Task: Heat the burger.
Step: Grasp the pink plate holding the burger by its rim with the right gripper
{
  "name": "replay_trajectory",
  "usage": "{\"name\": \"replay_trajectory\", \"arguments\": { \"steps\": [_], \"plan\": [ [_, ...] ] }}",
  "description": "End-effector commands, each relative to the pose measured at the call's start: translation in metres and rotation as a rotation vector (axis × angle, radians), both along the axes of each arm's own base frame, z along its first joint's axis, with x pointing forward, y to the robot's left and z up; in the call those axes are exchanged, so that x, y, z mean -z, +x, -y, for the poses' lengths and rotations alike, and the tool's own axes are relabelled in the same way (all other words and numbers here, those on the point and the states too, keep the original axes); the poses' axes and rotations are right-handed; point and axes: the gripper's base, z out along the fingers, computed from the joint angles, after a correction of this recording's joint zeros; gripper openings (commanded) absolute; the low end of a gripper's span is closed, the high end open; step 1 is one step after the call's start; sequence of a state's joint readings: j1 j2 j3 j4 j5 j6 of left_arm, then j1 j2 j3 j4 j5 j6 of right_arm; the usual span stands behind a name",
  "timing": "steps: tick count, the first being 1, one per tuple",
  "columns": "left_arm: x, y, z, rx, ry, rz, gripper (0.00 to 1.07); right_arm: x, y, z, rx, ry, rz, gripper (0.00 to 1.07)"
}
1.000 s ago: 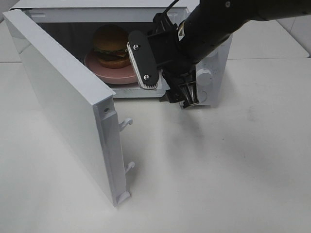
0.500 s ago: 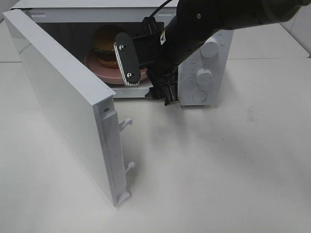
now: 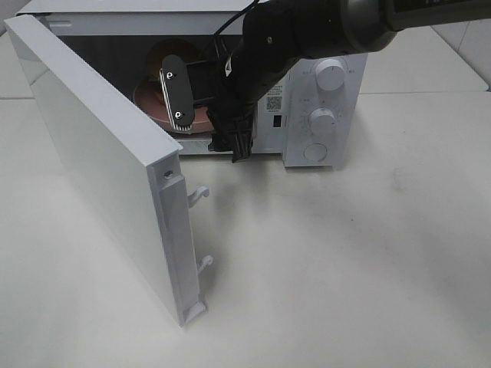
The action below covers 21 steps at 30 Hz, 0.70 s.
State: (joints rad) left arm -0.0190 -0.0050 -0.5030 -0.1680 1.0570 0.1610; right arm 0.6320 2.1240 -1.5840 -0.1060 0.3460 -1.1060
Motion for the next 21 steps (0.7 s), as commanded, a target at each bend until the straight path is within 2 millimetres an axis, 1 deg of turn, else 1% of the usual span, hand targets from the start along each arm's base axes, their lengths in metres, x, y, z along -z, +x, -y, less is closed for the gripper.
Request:
{"name": "replay_trajectory", "arguments": {
  "steps": [1,3,11,17,19,20,21],
  "plan": [
    [-0.001,-0.002,0.0,-0.005,-0.01,0.031,1.0,0.002,0.004,-0.004,0.008,-0.006,-0.008,0.81],
    [-0.001,-0.002,0.0,-0.005,-0.01,0.031,1.0,0.008,0.01,-0.008,0.011,-0.014,-0.011,0.81],
    [-0.001,-0.002,0.0,-0.005,-0.01,0.031,1.0,0.016,0.023,-0.015,0.031,-0.02,-0.004,0.79],
    [-0.001,-0.002,0.0,-0.005,-0.01,0.031,1.0,0.019,0.032,-0.018,0.034,-0.031,0.007,0.79],
    [-0.001,-0.002,0.0,-0.005,-0.01,0.031,1.0,0.022,0.039,-0.017,0.049,-0.033,0.003,0.78],
    [-0.001,-0.002,0.0,-0.005,-0.01,0.031,1.0,0.022,0.039,-0.017,0.049,-0.033,0.003,0.78],
    [-0.001,-0.002,0.0,-0.005,-0.01,0.031,1.0,0.026,0.042,-0.018,0.055,-0.028,-0.003,0.77]
  ]
}}
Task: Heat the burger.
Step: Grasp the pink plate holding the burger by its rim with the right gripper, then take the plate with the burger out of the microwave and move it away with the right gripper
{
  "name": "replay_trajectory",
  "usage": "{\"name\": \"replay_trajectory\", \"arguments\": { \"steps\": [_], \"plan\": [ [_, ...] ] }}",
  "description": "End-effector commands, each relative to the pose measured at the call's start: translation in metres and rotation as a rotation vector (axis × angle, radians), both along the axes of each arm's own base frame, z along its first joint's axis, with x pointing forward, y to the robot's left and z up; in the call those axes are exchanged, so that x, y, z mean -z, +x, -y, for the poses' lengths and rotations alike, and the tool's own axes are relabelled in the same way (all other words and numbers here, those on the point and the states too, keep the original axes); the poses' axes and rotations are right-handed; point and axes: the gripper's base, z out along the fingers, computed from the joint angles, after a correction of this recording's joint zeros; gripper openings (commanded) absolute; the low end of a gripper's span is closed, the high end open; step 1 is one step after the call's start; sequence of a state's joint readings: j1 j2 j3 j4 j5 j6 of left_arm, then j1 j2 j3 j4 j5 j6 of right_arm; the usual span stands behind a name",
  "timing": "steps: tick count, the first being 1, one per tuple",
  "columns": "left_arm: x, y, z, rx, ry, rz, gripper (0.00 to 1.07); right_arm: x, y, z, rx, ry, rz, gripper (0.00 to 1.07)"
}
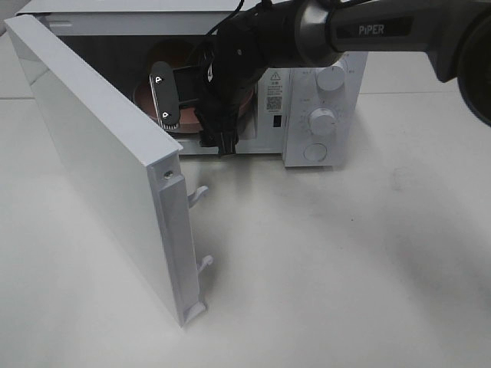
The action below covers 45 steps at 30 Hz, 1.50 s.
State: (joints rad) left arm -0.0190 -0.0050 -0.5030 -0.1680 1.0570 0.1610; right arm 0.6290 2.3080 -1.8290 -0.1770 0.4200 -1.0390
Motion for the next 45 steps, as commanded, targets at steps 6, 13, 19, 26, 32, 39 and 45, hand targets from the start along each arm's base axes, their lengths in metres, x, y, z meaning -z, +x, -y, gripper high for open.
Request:
{"name": "replay_trajectory", "arguments": {
  "steps": [6,13,19,26,32,39,45],
  "plan": [
    [-0.001,-0.002,0.0,-0.005,-0.01,0.031,1.0,0.009,0.011,0.003,0.035,0.008,-0.027,0.73],
    [-0.001,-0.002,0.0,-0.005,-0.011,0.031,1.0,0.014,0.015,0.005,0.036,0.008,-0.025,0.35],
    [-0.001,-0.002,0.0,-0.005,-0.011,0.031,1.0,0.013,0.015,0.005,0.036,0.016,-0.019,0.0],
    [-0.001,-0.002,0.0,-0.005,-0.011,0.031,1.0,0.014,0.014,0.005,0.039,0.009,-0.031,0.0],
    [-0.001,-0.002,0.0,-0.005,-0.011,0.031,1.0,0.014,0.011,0.006,0.041,-0.014,-0.058,0.0],
    [-0.001,-0.002,0.0,-0.005,-0.011,0.031,1.0,0.01,0.004,0.003,0.014,-0.044,-0.072,0.0],
    [-0.001,-0.002,0.0,-0.005,-0.011,0.031,1.0,-0.005,-0.006,0.006,-0.061,-0.069,-0.036,0.0]
  ]
}}
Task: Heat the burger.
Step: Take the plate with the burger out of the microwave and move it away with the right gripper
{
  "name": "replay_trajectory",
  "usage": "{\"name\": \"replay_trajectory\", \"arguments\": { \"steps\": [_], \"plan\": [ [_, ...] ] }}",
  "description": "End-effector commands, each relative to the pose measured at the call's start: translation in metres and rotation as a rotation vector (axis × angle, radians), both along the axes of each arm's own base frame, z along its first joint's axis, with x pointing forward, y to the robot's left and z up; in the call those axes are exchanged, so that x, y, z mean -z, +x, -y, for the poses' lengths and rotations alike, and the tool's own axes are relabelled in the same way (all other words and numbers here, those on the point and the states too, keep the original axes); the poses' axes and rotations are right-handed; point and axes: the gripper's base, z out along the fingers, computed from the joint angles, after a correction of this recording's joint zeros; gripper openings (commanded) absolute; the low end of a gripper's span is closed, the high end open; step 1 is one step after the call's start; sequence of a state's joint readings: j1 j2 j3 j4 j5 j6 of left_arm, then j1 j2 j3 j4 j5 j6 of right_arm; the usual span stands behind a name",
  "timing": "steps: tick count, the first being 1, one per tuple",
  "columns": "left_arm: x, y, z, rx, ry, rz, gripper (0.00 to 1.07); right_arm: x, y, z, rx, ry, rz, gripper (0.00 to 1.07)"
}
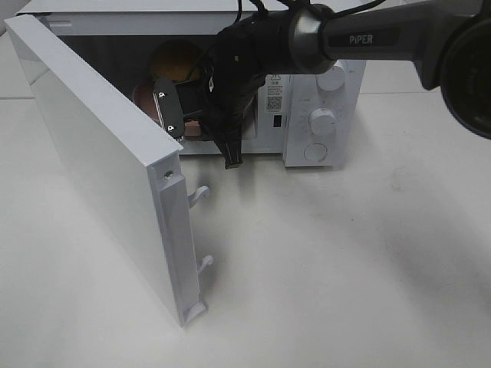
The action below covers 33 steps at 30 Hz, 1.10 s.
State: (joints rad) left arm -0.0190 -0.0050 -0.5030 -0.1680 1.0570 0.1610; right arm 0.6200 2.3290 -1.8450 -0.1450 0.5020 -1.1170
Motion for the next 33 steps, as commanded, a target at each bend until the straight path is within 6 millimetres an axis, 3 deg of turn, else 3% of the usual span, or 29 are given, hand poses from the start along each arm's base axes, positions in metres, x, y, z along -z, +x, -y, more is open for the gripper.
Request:
{"name": "replay_trajectory", "arguments": {
  "steps": [1,18,33],
  "plan": [
    [-0.001,-0.002,0.0,-0.005,-0.011,0.031,1.0,-0.017,-0.01,0.004,-0.053,0.006,0.016,0.0],
    [-0.001,-0.002,0.0,-0.005,-0.011,0.031,1.0,-0.046,-0.038,0.012,-0.225,0.071,0.088,0.0],
    [-0.001,-0.002,0.0,-0.005,-0.011,0.031,1.0,-0.062,-0.066,0.04,-0.308,0.022,0.068,0.0]
  ]
}}
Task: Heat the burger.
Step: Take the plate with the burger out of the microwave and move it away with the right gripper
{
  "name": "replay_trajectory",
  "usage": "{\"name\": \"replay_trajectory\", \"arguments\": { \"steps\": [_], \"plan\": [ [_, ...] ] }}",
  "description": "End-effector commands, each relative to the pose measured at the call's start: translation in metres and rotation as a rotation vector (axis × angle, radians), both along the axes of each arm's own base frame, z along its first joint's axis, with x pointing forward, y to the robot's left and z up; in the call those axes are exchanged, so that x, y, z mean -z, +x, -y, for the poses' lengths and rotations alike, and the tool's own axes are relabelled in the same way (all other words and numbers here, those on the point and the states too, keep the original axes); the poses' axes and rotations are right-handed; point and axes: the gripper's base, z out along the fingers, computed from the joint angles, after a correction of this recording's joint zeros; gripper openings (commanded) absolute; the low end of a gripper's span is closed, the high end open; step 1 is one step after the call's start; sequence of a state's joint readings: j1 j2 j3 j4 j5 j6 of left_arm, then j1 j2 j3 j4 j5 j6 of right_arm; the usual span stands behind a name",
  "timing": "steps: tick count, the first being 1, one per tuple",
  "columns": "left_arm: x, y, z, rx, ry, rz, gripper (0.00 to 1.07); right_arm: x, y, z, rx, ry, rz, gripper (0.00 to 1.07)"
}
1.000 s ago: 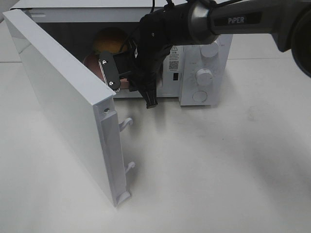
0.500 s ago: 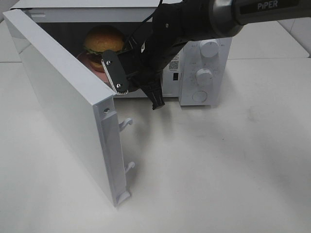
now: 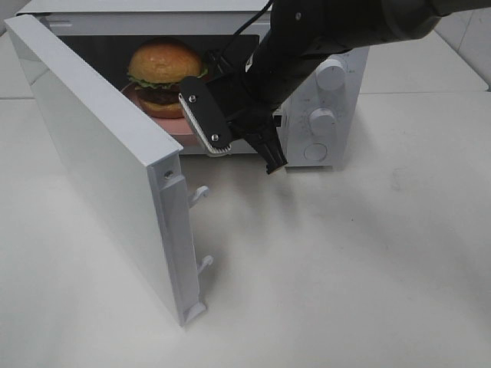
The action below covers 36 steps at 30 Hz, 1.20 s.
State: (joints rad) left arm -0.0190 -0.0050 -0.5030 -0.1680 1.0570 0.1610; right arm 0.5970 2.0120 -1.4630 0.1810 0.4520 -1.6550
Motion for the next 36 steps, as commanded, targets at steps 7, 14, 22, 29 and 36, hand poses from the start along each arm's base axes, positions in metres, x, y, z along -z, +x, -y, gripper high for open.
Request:
{"name": "replay_trajectory", "arguments": {
  "steps": [7,14,22,29,36],
  "plan": [
    [-0.001,-0.002,0.0,-0.005,-0.011,0.031,1.0,-0.022,-0.014,0.011,-0.018,0.029,0.072,0.0],
    [-0.001,-0.002,0.0,-0.005,-0.011,0.031,1.0,-0.024,-0.033,0.023,-0.021,0.017,0.059,0.0],
    [-0.001,-0.002,0.0,-0.005,-0.011,0.031,1.0,-0.029,-0.056,0.039,-0.017,0.016,0.061,0.0],
    [-0.001,-0.002,0.0,-0.005,-0.011,0.031,1.0,-0.031,-0.073,0.051,-0.013,0.017,0.064,0.0],
    [-0.001,-0.002,0.0,-0.005,-0.011,0.031,1.0,-0.032,-0.097,0.068,-0.013,0.01,0.063,0.0]
  ]
}}
